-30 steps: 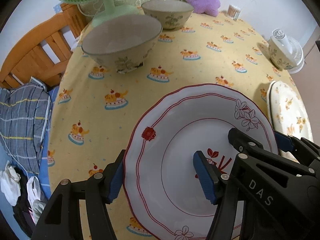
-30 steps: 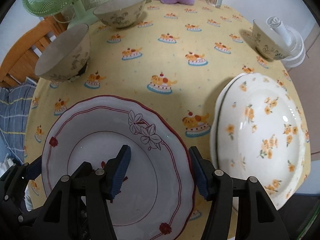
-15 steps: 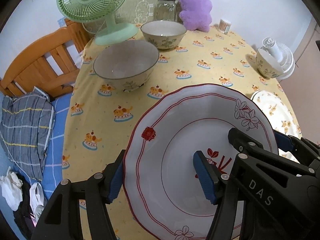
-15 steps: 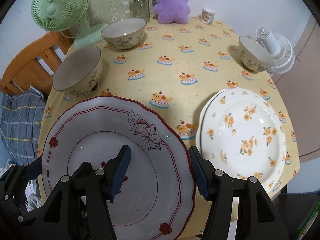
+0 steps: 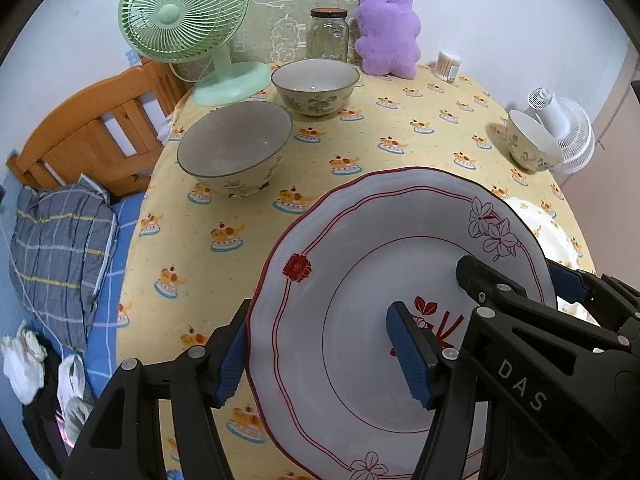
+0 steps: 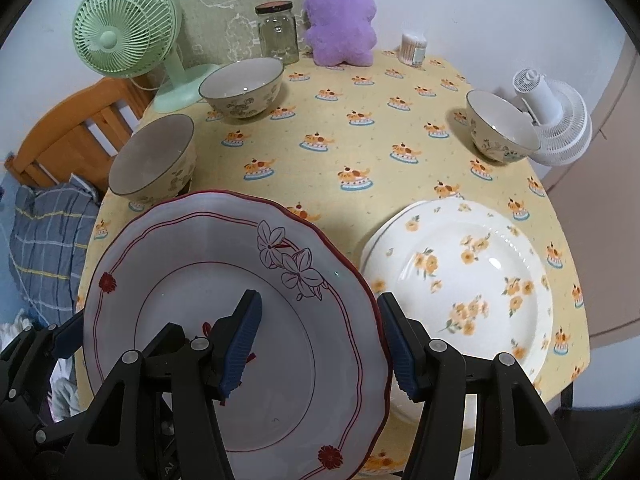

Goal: Organize plates and bowls
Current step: 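Carry the red-rimmed plate over the orange-floral plate stack with both grippers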

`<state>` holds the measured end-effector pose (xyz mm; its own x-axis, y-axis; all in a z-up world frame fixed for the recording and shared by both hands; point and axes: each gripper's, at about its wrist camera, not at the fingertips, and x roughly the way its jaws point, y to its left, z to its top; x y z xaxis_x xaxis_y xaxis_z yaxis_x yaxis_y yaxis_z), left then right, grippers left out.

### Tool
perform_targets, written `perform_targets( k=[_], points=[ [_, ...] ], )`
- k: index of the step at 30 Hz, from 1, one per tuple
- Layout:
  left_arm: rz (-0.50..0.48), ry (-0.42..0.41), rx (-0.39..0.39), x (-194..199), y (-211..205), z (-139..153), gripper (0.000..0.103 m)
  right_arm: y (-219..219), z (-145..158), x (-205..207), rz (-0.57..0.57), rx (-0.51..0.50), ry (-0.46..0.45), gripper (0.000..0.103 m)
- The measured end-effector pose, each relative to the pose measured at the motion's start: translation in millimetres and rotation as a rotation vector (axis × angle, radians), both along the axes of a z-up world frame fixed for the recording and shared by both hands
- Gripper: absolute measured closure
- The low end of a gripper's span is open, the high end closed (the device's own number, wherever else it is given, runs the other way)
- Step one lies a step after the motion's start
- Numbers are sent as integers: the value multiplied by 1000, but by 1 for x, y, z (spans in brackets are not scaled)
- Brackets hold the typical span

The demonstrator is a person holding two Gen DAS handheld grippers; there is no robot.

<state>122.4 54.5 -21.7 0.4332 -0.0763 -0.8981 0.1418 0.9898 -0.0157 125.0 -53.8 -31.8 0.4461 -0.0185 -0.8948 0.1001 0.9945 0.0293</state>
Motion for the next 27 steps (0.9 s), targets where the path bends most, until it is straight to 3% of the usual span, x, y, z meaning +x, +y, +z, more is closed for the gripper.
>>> perform_targets(
  k=[15, 27],
  points=[
    [76, 4, -23, -13, -90, 8, 36, -90, 11, -5, 85, -20, 4, 40],
    [85, 43, -54, -17, -155, -9, 36, -159, 1, -7, 87, -51, 36, 40]
  ],
)
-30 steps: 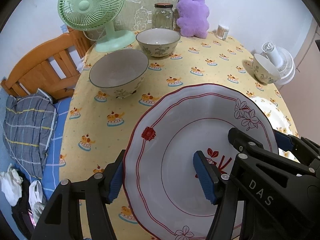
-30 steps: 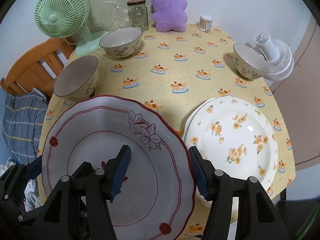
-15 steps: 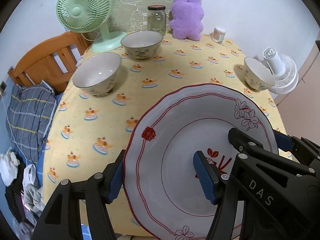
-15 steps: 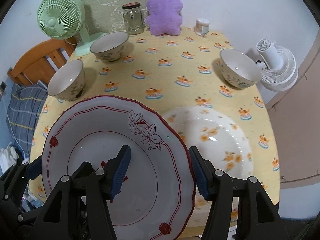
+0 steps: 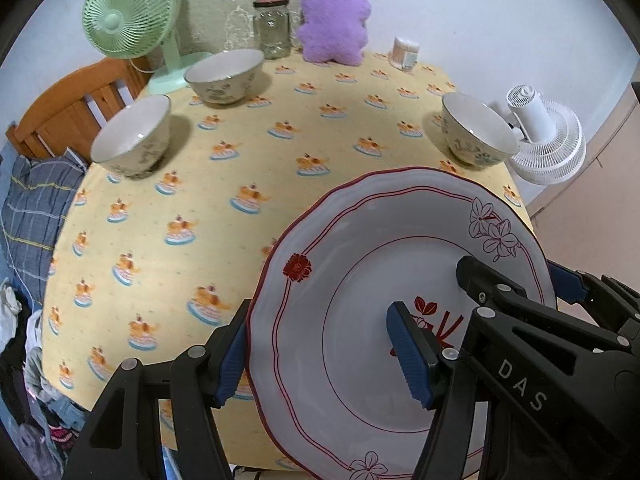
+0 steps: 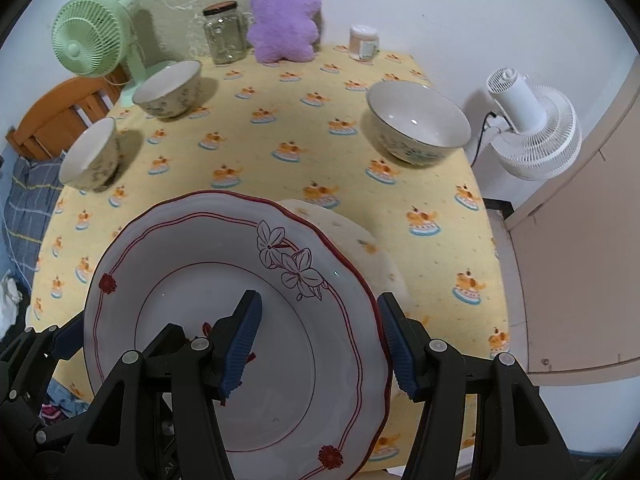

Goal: Organize plates and bowls
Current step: 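Carry the red-rimmed plate over the orange-floral plate stack with both grippers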

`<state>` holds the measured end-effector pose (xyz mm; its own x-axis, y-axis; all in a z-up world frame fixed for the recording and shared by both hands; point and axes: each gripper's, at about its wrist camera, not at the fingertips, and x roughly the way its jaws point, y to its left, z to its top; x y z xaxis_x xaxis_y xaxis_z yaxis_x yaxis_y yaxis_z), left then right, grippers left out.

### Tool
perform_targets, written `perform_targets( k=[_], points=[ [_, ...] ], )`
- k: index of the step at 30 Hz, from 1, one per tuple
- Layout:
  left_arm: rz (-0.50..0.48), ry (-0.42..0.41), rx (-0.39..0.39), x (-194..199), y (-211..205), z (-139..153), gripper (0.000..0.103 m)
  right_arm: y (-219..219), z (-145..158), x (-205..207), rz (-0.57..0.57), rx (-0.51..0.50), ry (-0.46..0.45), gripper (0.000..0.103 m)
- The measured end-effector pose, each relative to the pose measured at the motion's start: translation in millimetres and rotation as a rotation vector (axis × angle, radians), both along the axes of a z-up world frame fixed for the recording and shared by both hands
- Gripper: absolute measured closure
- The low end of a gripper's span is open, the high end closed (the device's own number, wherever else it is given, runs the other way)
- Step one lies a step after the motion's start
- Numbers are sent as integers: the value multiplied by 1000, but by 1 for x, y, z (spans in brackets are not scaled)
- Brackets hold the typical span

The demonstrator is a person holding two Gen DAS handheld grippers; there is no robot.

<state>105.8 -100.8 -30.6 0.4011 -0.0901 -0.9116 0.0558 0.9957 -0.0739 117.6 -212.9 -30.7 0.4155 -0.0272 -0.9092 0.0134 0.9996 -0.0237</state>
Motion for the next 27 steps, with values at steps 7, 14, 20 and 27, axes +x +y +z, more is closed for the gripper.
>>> perform_targets(
  k=[7, 14, 20, 27],
  points=[
    [14, 37, -3, 5, -18, -17, 36, -24, -17, 5, 4, -3, 38, 40],
    [20, 76, 2, 15, -28, -34, 36, -35, -37, 17, 4, -2, 79, 40],
    [19, 86, 29, 23, -32, -39, 37, -37, -46, 26, -2, 3, 101, 40],
    [-1, 101, 81, 30, -41, -42, 39, -43, -54, 34, -24, 18, 125, 40]
  ],
)
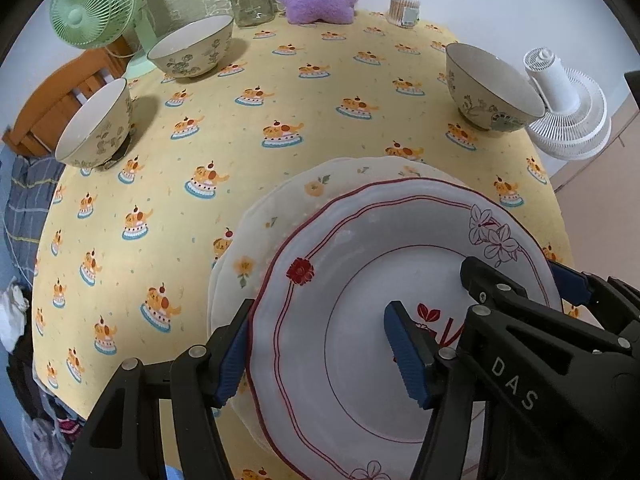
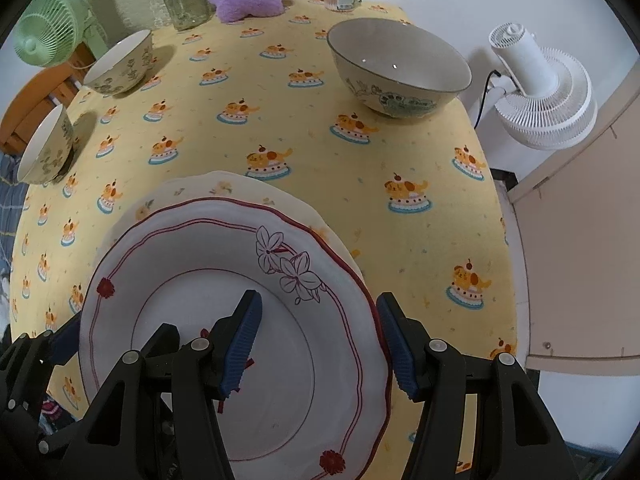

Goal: Organize plates and bowls
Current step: 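Carry the red-rimmed plate over the orange-floral plate stack with both grippers, then lower the red-rimmed plate onto the floral stack and open both grippers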

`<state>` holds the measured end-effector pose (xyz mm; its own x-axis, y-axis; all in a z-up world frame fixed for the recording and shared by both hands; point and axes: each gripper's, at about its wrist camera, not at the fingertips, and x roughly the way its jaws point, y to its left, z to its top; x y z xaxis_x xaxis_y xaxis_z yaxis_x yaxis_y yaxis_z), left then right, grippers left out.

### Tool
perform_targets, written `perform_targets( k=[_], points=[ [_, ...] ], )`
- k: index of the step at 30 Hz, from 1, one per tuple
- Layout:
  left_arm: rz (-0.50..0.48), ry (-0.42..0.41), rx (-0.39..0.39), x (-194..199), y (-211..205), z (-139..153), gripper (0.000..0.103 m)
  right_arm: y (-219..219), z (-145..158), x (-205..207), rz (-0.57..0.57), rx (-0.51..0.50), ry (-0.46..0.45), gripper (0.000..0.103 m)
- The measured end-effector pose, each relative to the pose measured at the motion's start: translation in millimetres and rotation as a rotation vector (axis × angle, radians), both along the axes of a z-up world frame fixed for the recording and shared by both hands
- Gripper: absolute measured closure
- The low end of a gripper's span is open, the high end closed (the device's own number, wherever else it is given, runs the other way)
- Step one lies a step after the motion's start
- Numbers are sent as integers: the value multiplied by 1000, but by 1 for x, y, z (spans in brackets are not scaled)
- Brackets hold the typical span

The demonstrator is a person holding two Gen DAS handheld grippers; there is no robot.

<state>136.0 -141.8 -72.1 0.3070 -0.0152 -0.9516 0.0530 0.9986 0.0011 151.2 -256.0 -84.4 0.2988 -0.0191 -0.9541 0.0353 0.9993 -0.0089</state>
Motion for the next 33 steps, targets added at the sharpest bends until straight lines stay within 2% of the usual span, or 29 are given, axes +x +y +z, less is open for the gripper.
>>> perform_targets(
  k=[11, 19, 22, 24, 25, 26, 33],
  points=[
    [-17, 6, 0, 3, -3, -2, 38, -3, -1, 1, -11, -11, 3, 40],
    [-26, 13, -3, 3, -4, -3, 38, -12, 5, -8, -7, 45, 0, 40],
    [-30, 14, 1, 3, -5, -3, 36, -20, 9, -12, -27, 54, 9, 44],
    [-31, 12, 3, 2, -5, -3, 36, -24, 10, -14, -34, 79, 18, 58],
    [-29, 12, 1, 2, -5, -3, 36, -25, 11, -16, -38, 78, 18, 61],
    [-26, 13, 0, 2, -5, -3, 36, -26, 12, -17, -40, 71, 18, 70],
    [-25, 14, 8, 3, -6, -4, 34, -28, 11, -21, -32, 52, 21, 73]
  ],
)
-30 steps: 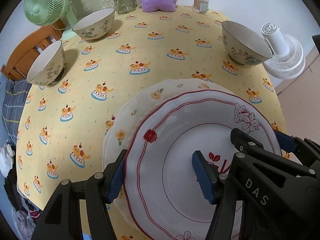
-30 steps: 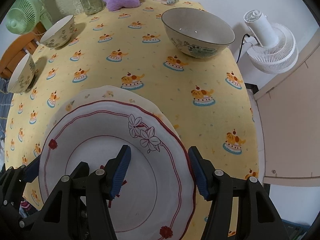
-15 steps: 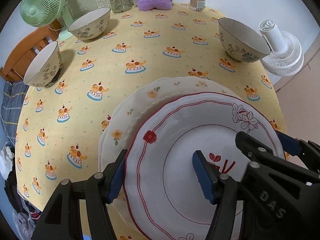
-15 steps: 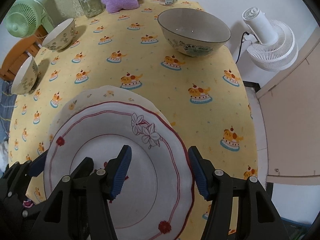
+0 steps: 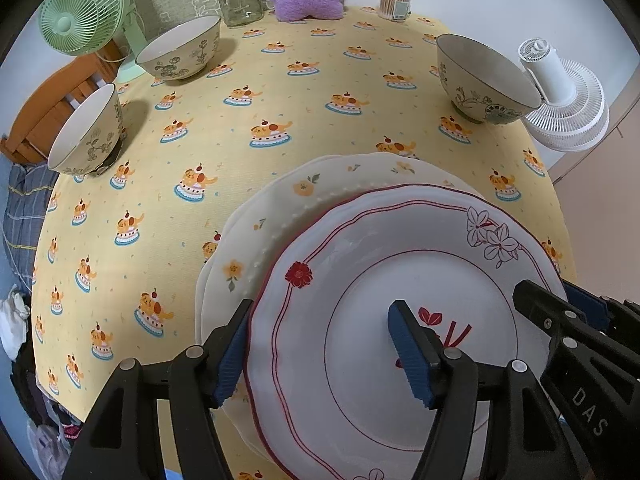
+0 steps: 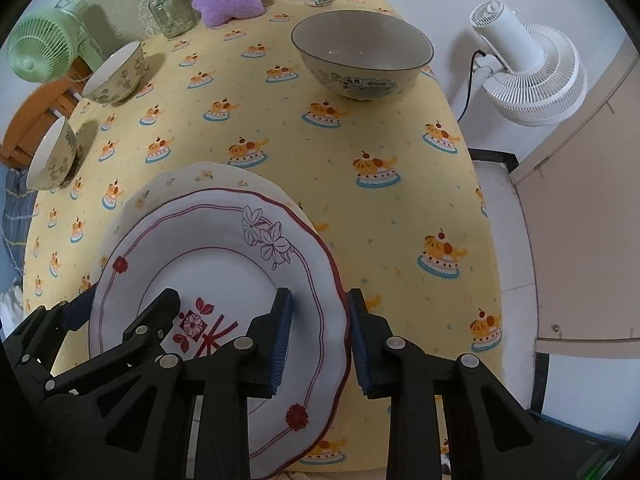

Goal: Organize plates and bowls
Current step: 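Lower the red-rimmed plate onto the floral stack and open both grippers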

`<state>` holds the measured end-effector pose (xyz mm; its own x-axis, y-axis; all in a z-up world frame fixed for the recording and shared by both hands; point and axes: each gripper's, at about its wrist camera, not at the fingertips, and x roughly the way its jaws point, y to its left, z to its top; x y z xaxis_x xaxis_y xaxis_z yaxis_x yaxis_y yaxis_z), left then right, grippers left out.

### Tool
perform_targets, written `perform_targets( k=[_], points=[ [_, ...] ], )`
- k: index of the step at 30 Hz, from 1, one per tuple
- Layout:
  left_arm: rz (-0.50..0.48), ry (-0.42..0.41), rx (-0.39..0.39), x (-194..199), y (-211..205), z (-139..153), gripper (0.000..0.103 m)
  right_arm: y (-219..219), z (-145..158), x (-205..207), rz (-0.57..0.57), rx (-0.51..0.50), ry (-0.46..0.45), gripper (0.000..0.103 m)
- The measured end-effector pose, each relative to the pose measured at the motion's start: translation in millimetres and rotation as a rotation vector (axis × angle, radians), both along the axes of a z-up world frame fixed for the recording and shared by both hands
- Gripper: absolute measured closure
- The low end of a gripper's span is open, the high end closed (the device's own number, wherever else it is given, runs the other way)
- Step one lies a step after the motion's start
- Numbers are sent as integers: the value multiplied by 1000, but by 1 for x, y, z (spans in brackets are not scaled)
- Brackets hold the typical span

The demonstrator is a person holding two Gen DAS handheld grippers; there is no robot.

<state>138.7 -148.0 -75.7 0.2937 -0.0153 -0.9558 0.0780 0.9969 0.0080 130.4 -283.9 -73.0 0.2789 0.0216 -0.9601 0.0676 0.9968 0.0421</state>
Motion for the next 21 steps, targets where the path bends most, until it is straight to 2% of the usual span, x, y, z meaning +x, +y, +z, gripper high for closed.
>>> perform_targets(
  k=[14, 17, 21],
  points=[
    [-36, 33, 29, -2, -5, -2, 26, 2, 1, 1, 3, -5, 0, 74],
    [-56, 22, 70, -5, -10, 0, 24, 4, 3, 1, 17, -4, -5, 77],
    [-76, 19, 57, -7, -8, 2, 23, 11, 3, 1, 31, -22, -20, 77]
  ],
)
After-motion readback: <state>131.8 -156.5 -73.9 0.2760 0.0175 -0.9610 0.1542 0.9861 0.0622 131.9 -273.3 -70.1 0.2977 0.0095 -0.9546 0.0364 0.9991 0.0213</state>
